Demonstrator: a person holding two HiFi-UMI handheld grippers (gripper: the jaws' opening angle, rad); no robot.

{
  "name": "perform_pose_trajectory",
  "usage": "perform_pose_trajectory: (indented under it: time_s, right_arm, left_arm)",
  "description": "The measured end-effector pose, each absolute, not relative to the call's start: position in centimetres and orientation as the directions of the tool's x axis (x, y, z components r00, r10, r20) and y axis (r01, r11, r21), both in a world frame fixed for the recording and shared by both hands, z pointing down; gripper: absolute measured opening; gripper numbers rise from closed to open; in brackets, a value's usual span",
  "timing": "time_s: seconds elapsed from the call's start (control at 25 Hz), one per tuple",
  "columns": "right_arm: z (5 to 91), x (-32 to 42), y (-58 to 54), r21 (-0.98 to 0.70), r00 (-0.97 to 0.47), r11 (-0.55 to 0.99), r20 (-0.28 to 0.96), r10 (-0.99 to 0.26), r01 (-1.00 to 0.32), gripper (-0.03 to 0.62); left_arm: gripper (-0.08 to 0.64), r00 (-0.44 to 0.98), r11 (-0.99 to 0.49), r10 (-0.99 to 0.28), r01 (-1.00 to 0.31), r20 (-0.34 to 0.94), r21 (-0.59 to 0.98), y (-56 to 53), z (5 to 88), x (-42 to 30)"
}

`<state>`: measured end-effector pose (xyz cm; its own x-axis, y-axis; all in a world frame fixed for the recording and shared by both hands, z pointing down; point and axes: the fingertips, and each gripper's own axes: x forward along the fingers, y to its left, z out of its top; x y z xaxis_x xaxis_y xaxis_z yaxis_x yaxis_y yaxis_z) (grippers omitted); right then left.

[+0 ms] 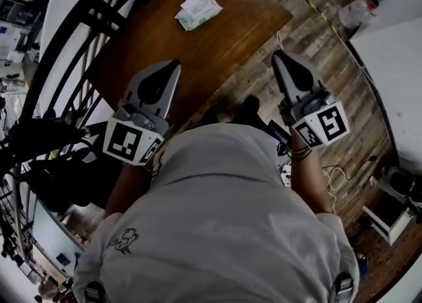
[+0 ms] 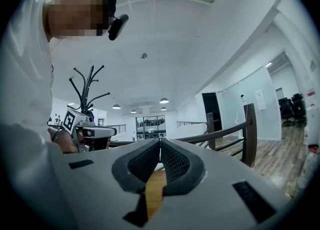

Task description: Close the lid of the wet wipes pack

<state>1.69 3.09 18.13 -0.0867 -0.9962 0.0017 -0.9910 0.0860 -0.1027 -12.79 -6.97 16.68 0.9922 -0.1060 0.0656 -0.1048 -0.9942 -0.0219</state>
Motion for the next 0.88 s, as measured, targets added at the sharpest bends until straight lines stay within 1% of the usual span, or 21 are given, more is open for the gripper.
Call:
perform_pose_trajectory:
  time_s: [0.36,0.56,0.72,0.88]
  right_arm:
    - [17.5,3.7,-1.3,-0.085,-0.191,0.192,-0.016,-0.981,-0.978,0.034]
    - [18.2,6.4,-4.6,-0.099,-0.268,0.267,-0.002,-0.963,-0.959,0.034]
    - [18.8,9.2,-7.0,-0.105,-0.317,0.315,0.005,-0.948,-0.943,0.034]
    - [18.9,13.0,-8.7,-0.112,-0.365,0.363,0.001,-0.931,-0.925,0.034]
  left_arm:
    - [0.012,0.973,-0.974,-0.226,-0.225,0.053,-0.019,-9.6,16.2,-12.8]
    - [0.012,0.948,-0.950,-0.311,-0.313,0.059,0.015,-11.7,16.4,-11.8]
    - [0.012,0.928,-0.930,-0.365,-0.366,0.071,0.010,-13.2,17.0,-9.4]
    - [0.013,0.917,-0.920,-0.391,-0.392,0.074,-0.004,-13.4,16.9,-5.3]
